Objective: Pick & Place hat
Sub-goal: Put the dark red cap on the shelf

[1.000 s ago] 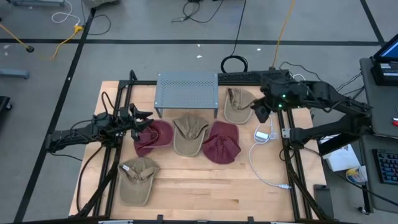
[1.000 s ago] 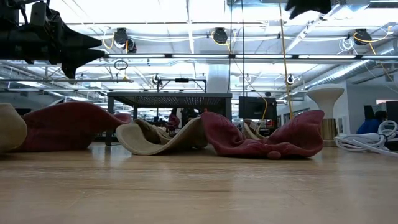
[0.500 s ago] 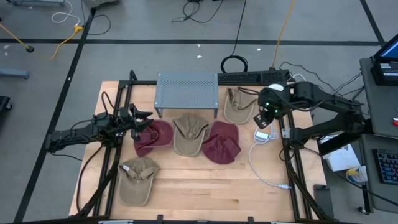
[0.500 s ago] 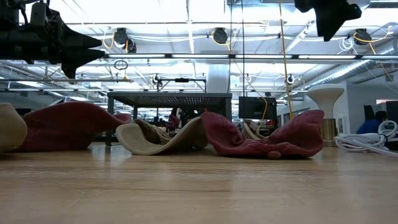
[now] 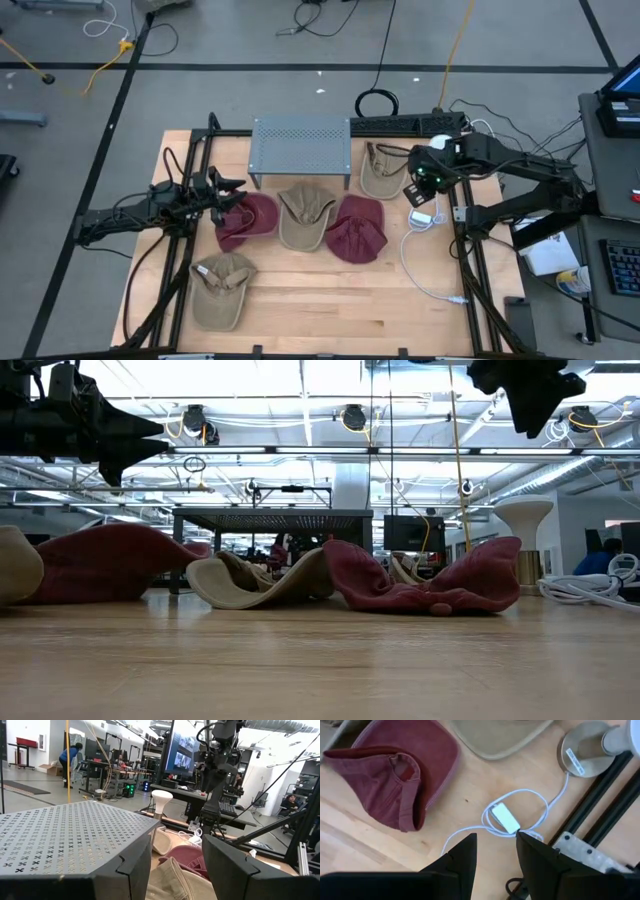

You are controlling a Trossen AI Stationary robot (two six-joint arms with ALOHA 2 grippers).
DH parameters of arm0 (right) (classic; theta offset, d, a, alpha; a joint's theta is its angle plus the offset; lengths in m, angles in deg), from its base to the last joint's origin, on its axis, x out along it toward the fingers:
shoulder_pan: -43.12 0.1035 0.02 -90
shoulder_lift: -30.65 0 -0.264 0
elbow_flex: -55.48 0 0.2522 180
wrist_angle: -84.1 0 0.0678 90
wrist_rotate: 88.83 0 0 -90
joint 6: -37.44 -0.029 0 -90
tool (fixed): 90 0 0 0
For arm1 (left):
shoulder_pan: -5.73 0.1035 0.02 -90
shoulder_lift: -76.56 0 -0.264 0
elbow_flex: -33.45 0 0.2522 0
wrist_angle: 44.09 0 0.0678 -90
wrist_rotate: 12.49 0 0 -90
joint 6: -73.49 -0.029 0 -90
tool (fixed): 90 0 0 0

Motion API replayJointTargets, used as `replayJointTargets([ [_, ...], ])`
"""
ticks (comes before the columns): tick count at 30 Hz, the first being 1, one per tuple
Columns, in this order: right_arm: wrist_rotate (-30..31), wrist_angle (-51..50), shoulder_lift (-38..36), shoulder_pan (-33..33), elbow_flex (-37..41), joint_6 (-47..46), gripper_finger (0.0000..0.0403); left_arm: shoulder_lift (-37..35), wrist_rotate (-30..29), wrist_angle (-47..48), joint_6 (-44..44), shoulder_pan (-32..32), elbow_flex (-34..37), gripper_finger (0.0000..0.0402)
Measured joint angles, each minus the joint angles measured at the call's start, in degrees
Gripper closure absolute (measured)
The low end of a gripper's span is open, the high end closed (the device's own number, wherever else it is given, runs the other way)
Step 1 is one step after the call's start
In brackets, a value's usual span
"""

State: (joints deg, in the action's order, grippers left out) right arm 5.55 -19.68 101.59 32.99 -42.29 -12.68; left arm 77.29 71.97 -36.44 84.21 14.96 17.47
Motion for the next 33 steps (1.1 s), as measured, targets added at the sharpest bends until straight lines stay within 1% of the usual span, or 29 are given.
replayJointTargets([
  [3, 0.00, 0.02, 1.68, 0.00, 0.00, -3.15, 0.0247, 0.00, -0.02, 0.00, 0.00, 0.01, 0.00, 0.0222],
  [11, -0.38, 0.09, 5.55, 0.13, 0.02, -14.92, 0.0180, 0.01, -0.02, 0.02, 0.00, 0.01, -0.01, 0.0222],
  [14, -3.01, -0.06, 7.00, 0.13, 0.02, -18.48, 0.0164, 0.02, -0.02, -0.01, 0.00, 0.02, 0.00, 0.0222],
  [17, -3.32, 0.03, 8.77, 0.15, 0.02, -21.71, 0.0161, 0.02, 0.00, -0.04, 0.00, 0.00, 0.00, 0.0222],
  [22, -4.35, 1.14, 11.44, 0.15, 0.02, -25.66, 0.0170, 0.01, -0.01, -0.01, 0.00, 0.01, -0.01, 0.0222],
  [28, -4.64, 4.88, 13.28, 0.15, 0.02, -25.86, 0.0176, 0.01, -0.02, 0.04, 0.00, 0.01, 0.00, 0.0222],
  [33, -4.68, 6.43, 13.41, 0.09, 0.02, -25.80, 0.0175, 0.01, -0.02, 0.01, 0.00, 0.01, 0.00, 0.0222],
])
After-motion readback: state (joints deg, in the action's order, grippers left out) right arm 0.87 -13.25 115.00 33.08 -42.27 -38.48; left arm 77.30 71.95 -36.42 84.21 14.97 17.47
